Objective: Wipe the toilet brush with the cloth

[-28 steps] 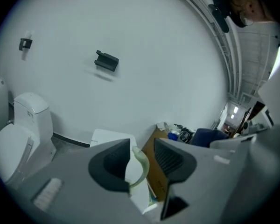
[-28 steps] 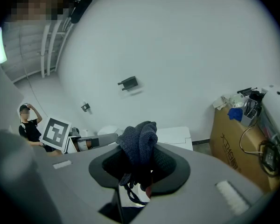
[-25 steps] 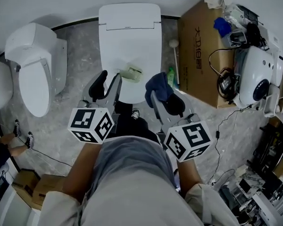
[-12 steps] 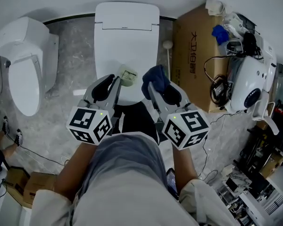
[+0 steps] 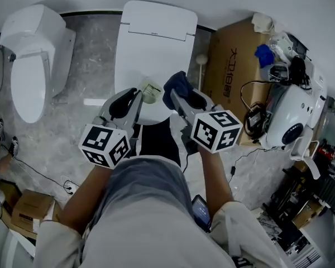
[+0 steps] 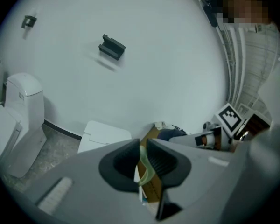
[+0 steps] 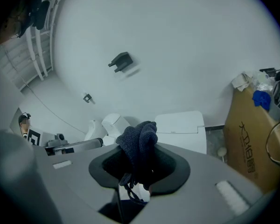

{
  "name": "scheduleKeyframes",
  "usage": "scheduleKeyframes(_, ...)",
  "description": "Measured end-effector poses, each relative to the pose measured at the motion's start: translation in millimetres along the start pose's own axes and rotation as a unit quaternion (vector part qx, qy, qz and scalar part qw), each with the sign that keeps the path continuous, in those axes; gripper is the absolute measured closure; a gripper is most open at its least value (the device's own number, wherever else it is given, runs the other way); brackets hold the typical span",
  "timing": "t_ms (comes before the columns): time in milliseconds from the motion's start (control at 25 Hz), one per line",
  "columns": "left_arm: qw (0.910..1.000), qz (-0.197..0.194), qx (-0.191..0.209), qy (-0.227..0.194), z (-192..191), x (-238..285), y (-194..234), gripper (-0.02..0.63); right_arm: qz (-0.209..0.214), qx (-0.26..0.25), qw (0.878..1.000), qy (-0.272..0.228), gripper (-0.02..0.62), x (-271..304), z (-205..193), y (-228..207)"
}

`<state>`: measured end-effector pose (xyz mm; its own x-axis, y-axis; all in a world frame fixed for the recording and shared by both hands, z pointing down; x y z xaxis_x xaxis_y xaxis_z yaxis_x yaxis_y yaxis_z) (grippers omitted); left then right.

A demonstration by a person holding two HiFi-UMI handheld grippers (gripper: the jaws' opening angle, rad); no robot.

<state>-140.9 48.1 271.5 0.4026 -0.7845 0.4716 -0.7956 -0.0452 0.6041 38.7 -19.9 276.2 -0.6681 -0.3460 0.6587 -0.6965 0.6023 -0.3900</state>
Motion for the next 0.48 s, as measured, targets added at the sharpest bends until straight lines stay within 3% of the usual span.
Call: scheduleKeyframes(480, 0.9977, 0.043, -0.002, -0.052, -3, 2, -1, 0.606, 0.085, -0.055, 0.992, 0.074, 0.480, 86, -19, -37)
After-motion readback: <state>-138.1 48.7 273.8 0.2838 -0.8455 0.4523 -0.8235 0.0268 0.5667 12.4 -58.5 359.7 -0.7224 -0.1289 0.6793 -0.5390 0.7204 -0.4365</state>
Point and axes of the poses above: the fingertips, and each gripper's own axes: x forward along the fingers, y to its left, z out of its top, the point moved 7 cm from there along -x, backward along the fingers, and after that the axes turned 8 degrees about -x, right-handed, at the moved point
